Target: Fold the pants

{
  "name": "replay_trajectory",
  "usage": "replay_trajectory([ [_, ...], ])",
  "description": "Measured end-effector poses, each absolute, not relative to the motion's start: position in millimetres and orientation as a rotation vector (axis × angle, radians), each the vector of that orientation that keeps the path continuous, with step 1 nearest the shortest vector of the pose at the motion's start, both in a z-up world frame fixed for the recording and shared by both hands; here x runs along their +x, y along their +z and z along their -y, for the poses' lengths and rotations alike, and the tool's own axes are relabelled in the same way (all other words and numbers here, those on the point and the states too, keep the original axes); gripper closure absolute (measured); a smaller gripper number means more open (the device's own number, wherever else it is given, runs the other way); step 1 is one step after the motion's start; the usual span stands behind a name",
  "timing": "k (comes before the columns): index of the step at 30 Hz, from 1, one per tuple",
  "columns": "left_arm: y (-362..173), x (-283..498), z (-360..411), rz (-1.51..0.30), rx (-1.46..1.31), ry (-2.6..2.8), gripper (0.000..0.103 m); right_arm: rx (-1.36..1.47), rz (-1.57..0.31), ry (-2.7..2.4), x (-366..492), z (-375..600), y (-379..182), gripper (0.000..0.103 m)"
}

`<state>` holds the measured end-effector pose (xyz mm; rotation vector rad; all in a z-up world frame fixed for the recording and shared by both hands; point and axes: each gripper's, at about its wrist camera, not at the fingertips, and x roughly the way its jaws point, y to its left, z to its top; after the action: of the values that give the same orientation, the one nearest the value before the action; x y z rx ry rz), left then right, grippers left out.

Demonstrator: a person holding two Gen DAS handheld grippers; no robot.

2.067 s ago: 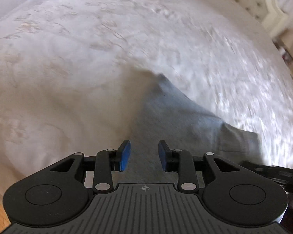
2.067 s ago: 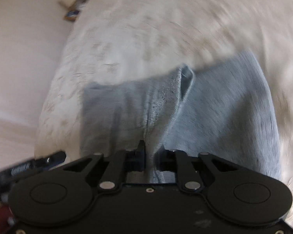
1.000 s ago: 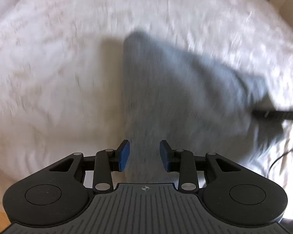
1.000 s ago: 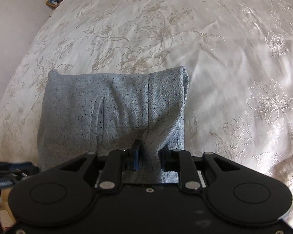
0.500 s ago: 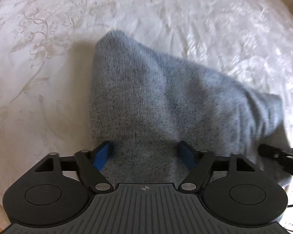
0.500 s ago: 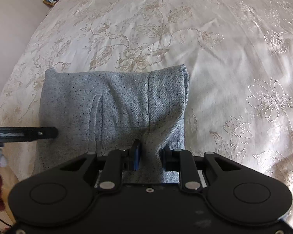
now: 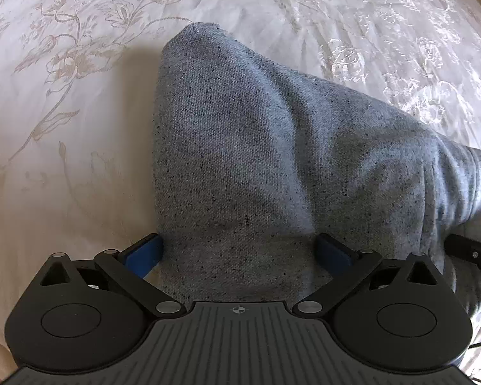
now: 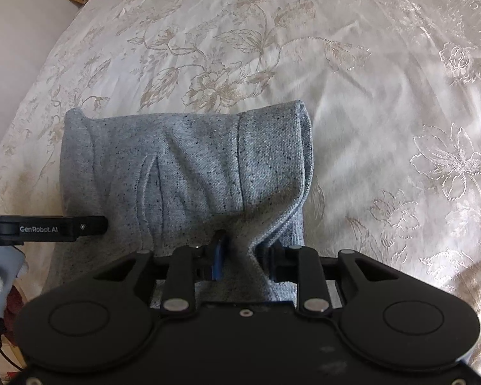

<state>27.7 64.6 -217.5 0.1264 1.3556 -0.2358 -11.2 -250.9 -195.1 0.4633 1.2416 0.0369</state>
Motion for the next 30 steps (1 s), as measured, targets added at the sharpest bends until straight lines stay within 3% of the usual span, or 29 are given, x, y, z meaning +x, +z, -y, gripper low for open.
replay_trajectory([
  [6, -209, 28, -67, -1.343, 0.136, -0.248, 0.001, 0.463, -1.236, 0.035, -11, 250, -197, 0.074],
  [12, -183, 53, -66, -1.216, 0.187, -0.267, 0.001, 0.497, -1.241, 0.018, -10, 253, -197, 0.074],
  [21, -209, 136, -64, -1.246, 0.231, -0.219, 0.001, 0.491, -1.234, -0.013, -12, 249, -196, 0.073],
  [30, -204, 139, -65, -1.212, 0.239, -0.267, 0.001, 0.457, -1.226, -0.008, -13, 250, -192, 0.069],
])
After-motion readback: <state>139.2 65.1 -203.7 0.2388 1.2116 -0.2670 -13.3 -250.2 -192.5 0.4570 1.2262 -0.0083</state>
